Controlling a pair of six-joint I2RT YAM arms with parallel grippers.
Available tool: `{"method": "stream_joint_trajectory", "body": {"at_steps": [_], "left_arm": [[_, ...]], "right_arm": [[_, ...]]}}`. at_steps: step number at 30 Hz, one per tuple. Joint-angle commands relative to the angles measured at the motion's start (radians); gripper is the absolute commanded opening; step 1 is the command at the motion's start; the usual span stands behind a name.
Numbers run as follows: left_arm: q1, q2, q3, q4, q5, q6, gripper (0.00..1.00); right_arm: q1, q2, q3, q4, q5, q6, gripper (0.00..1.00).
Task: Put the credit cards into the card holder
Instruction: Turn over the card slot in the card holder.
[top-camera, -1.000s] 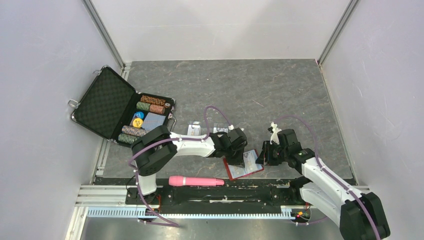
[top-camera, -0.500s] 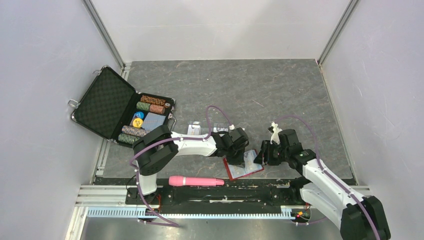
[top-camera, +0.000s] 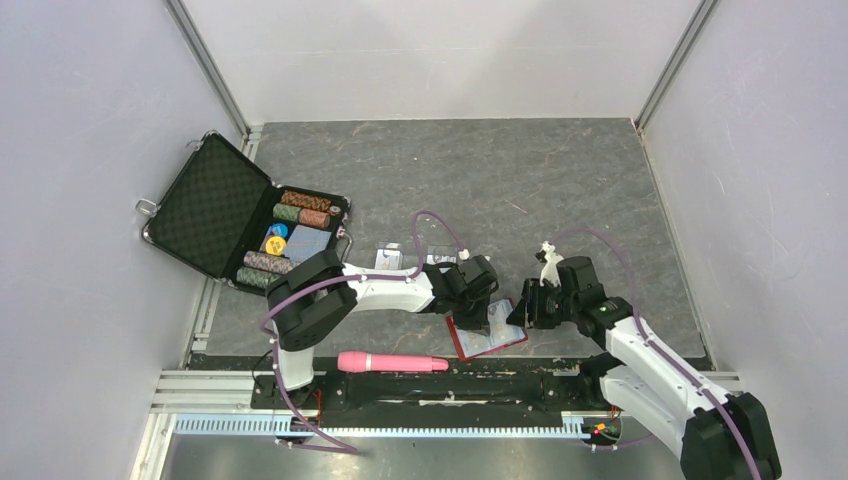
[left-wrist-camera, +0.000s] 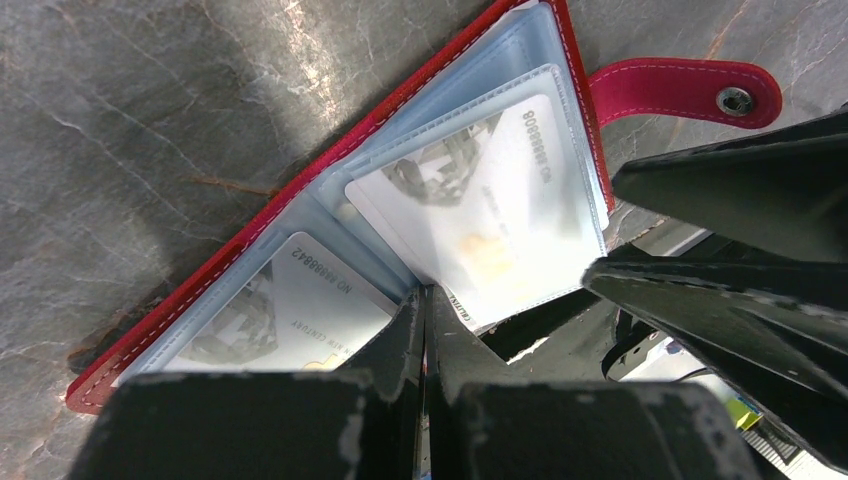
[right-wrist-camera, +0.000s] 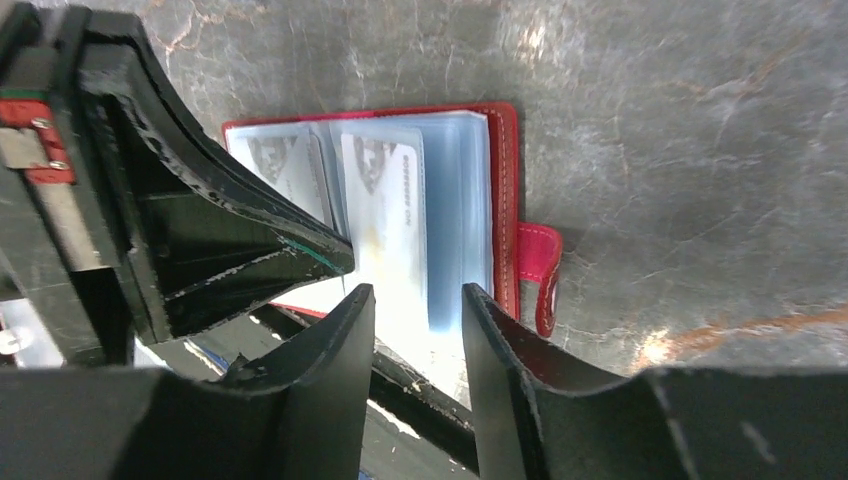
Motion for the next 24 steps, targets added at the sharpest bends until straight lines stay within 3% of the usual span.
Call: {"method": "stream_joint_trajectory", "body": {"at_steps": [1, 12, 22, 24], "left_arm": [[-0.013, 0.073, -0.026, -0.087, -0.092, 0.037, 0.02], [-0.016, 0.056, -0.017, -0.086, -0.093, 0.047, 0.03], [-0.018, -0.157, -0.004, -0.114, -0.132, 0.072, 0.41], [-0.018, -0.215, -0.014, -0.151, -0.200, 0.057, 0.48]], "right_arm": [[0.001, 0.019, -0.046, 0.085, -0.079, 0.029, 0.38], [0.002, 0.032, -0.110, 0.235, -0.208, 0.105, 0.35], [0.005, 0.001, -0.087, 0.261, -0.254, 0.128, 0.35], [0.011, 0.002, -0.087, 0.280, -0.262, 0.140, 0.35]]}}
